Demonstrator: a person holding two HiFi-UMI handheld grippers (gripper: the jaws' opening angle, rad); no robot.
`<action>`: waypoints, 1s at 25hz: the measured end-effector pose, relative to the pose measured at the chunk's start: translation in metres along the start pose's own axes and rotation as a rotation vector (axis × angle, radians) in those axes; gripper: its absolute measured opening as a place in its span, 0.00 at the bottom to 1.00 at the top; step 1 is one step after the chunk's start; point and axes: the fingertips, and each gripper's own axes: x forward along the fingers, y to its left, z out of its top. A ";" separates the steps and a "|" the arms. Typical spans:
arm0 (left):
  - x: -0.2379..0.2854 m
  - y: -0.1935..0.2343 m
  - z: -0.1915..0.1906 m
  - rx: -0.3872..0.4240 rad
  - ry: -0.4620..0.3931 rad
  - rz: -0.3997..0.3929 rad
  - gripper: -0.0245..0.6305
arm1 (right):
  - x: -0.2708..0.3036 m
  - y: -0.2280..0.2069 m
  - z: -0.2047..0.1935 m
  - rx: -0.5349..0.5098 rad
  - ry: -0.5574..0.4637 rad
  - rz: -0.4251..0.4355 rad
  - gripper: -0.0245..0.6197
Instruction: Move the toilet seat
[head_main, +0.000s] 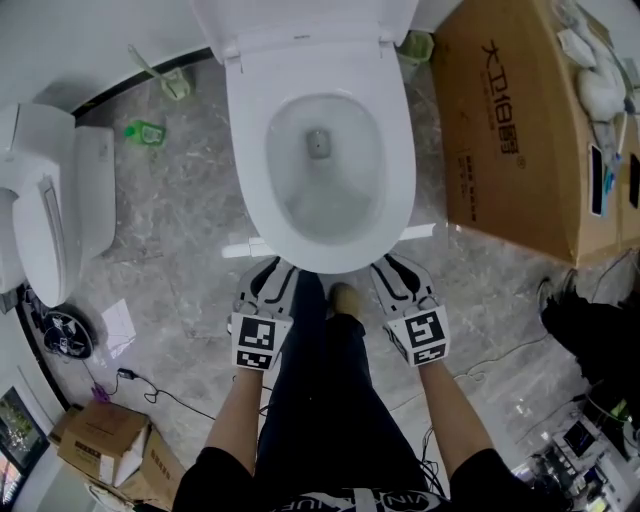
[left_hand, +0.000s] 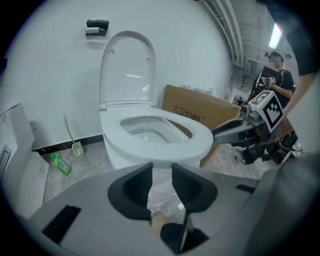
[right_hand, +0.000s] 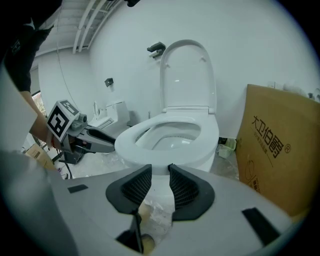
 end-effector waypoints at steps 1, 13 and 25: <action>-0.004 0.000 0.007 0.001 -0.005 -0.001 0.22 | -0.004 0.000 0.007 0.001 -0.005 -0.002 0.23; -0.050 0.002 0.082 0.004 -0.078 -0.025 0.22 | -0.046 0.001 0.088 -0.010 -0.091 -0.006 0.23; -0.085 0.015 0.159 -0.008 -0.150 -0.017 0.21 | -0.072 -0.006 0.171 -0.009 -0.179 0.012 0.22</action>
